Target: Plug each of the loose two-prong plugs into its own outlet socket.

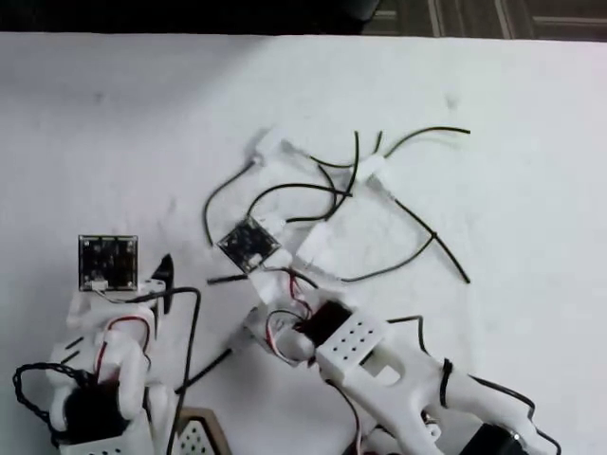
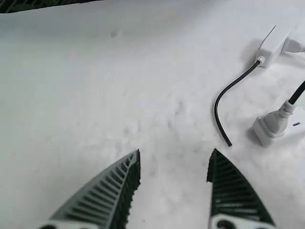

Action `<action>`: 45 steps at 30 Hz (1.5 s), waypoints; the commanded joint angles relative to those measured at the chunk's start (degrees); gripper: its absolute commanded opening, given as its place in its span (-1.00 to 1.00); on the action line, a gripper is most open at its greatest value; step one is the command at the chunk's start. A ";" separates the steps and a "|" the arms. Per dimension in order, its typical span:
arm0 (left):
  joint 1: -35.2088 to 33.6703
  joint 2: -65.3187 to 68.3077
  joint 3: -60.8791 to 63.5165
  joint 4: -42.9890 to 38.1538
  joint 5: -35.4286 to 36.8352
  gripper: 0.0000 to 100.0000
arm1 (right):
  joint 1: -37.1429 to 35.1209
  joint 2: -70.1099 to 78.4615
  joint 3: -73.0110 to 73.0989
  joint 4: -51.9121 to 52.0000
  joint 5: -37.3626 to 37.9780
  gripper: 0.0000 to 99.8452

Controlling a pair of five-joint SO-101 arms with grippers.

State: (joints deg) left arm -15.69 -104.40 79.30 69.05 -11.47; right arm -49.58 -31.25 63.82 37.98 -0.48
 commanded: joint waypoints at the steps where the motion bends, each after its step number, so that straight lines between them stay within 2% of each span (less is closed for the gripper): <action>1: -0.31 -0.04 -0.18 -0.35 0.09 -0.53 | -0.66 0.40 0.62 0.66 -0.44 -0.97; 10: -0.31 -0.04 -0.18 -0.35 0.09 -0.53 | -0.92 0.57 5.36 -4.26 0.09 -0.97; 15: -0.31 -0.04 -0.18 -0.35 0.09 -0.53 | -0.84 0.66 6.95 -4.62 3.25 -0.97; 24: -0.22 -0.04 -0.18 -0.35 0.09 -0.53 | 0.04 0.48 6.86 -4.62 3.69 -0.97; 29: -0.22 -0.04 -0.09 -0.26 0.09 -0.53 | 7.96 0.04 1.05 -4.70 3.87 -0.97; 32: -0.22 -0.04 -0.09 0.44 0.09 -0.53 | 13.05 0.57 -2.99 -4.97 6.77 -0.97; 41: -0.13 -0.04 -0.09 0.44 0.09 -0.53 | 23.69 0.57 -4.48 -18.51 17.23 -0.97; 45: -0.13 -0.04 -0.09 0.44 0.09 -0.53 | 27.12 0.66 -4.48 -20.53 19.78 -0.97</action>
State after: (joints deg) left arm -15.69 -104.40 79.30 69.05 -11.47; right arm -24.97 -30.46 62.07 19.52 17.45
